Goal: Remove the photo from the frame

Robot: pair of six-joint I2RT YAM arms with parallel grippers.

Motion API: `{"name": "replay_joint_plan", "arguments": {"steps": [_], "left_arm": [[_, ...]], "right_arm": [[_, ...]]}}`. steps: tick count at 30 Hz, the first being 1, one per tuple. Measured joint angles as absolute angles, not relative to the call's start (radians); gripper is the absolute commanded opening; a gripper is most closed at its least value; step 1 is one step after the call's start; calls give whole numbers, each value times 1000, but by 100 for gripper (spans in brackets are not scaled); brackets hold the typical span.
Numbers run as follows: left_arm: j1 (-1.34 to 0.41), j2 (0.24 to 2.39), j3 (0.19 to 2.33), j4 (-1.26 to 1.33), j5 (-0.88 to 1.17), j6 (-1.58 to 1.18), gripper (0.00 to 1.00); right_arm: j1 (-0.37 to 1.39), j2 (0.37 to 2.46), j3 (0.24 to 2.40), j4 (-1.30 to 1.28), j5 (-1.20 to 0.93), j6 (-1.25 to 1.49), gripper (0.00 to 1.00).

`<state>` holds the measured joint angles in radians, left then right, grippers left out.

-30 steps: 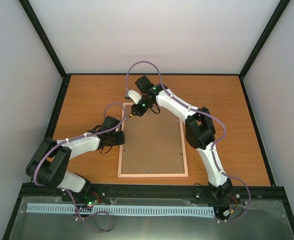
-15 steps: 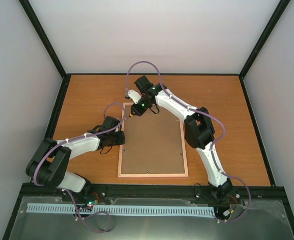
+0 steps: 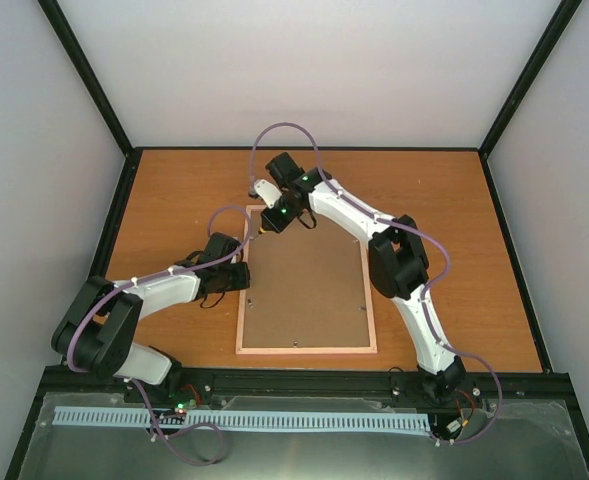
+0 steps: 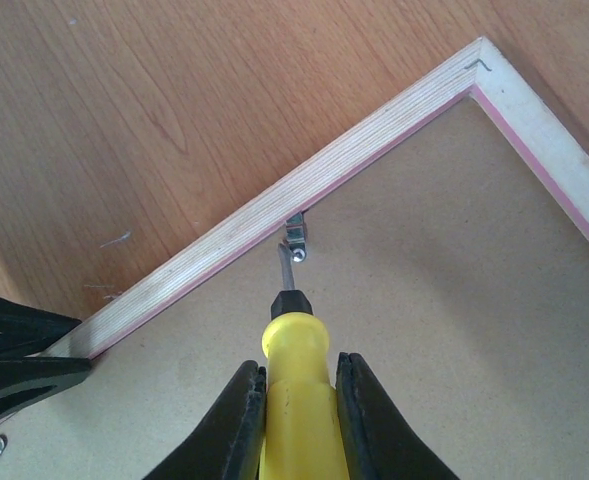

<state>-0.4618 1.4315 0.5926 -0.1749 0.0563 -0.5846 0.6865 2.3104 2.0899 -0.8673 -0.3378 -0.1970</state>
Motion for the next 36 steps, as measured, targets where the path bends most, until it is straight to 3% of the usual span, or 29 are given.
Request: {"name": "replay_joint_plan", "arguments": {"steps": [10, 21, 36], "left_arm": [[-462, 1431, 582, -147, 65, -584, 1], [-462, 1431, 582, -146, 67, -584, 1], [-462, 1429, 577, -140, 67, -584, 1]], "right_arm": [[708, 2221, 1993, -849, -204, -160, 3], [681, 2209, 2001, -846, -360, -199, 3], [682, 2291, 2054, -850, -354, -194, 3]]}}
